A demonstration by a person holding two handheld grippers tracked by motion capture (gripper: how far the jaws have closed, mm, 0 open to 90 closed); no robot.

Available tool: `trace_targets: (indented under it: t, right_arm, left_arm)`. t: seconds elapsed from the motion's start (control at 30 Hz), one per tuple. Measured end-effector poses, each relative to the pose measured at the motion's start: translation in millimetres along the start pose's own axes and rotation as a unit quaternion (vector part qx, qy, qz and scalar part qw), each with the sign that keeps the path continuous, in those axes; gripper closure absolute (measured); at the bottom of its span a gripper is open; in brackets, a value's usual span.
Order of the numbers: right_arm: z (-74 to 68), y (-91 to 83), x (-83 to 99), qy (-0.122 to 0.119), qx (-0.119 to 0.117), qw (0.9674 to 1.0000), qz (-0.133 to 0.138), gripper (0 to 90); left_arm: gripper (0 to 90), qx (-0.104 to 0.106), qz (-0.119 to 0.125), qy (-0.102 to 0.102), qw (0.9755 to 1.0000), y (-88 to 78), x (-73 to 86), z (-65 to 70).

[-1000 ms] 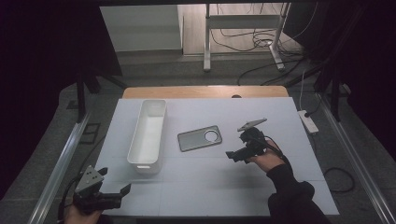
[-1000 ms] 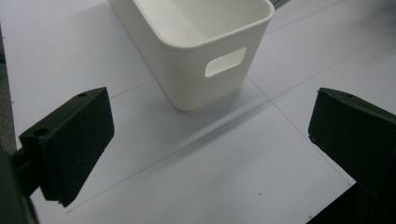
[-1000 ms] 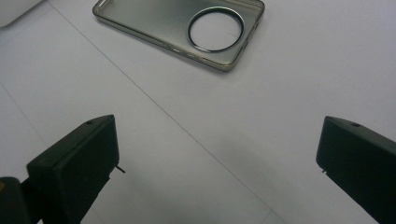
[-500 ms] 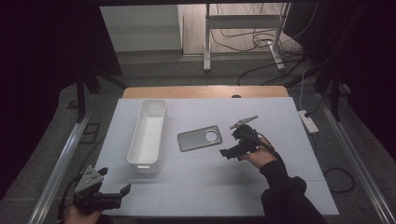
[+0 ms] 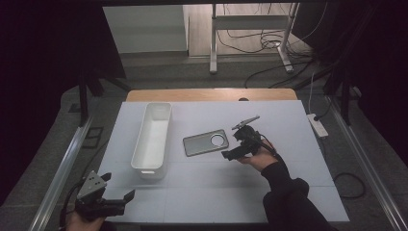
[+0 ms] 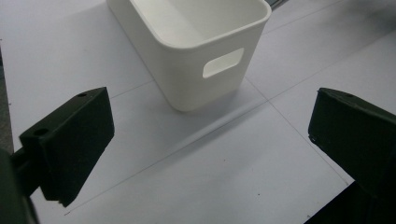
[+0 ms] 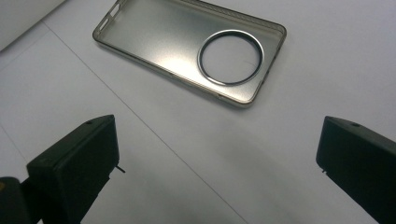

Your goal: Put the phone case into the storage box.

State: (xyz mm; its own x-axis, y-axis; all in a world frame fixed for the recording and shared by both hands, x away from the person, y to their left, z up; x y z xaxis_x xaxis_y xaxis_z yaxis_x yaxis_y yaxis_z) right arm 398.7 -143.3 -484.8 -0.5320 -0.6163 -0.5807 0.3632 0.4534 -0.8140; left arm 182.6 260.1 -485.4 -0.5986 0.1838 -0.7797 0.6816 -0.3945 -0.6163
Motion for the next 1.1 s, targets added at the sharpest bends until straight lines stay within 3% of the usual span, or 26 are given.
trace_targets:
  t: [0.33,0.6,0.87,1.1]
  right_arm:
    - [-0.1,10.3,-9.3,0.000,-0.002,1.0000,-0.005,0.1]
    - [-0.9,18.8,-16.2,-0.006,-0.001,0.9999,-0.014,6.5]
    - [-4.2,26.3,-22.0,-0.017,0.001,0.9998,-0.011,19.1]
    - [-5.9,31.3,-26.2,-0.014,-0.018,0.9997,-0.011,36.1]
  left_arm:
    - [1.3,0.005,0.002,-0.004,1.0000,-0.4,0.2,-0.6]
    - [1.4,0.004,0.001,-0.002,1.0000,-0.1,0.1,-0.5]
    - [1.4,0.006,0.001,-0.003,1.0000,-0.2,0.2,-0.9]
    - [1.4,0.006,0.001,-0.003,1.0000,-0.2,0.2,-1.0]
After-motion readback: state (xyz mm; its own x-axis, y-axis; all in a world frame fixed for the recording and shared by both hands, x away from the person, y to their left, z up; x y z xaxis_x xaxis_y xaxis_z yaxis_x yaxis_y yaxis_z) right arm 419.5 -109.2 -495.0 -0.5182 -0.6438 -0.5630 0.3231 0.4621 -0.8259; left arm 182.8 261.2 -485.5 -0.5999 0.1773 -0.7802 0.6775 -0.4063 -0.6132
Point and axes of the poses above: each handheld gripper's, and its own axes: y roughly forward along the jaws, x roughly out of its underside, z roughly to its right, the point moved 2 cm from there along y, roughly forward along the jaws, and after that the axes turned 5 degrees about -y, right-handed, at the moved point
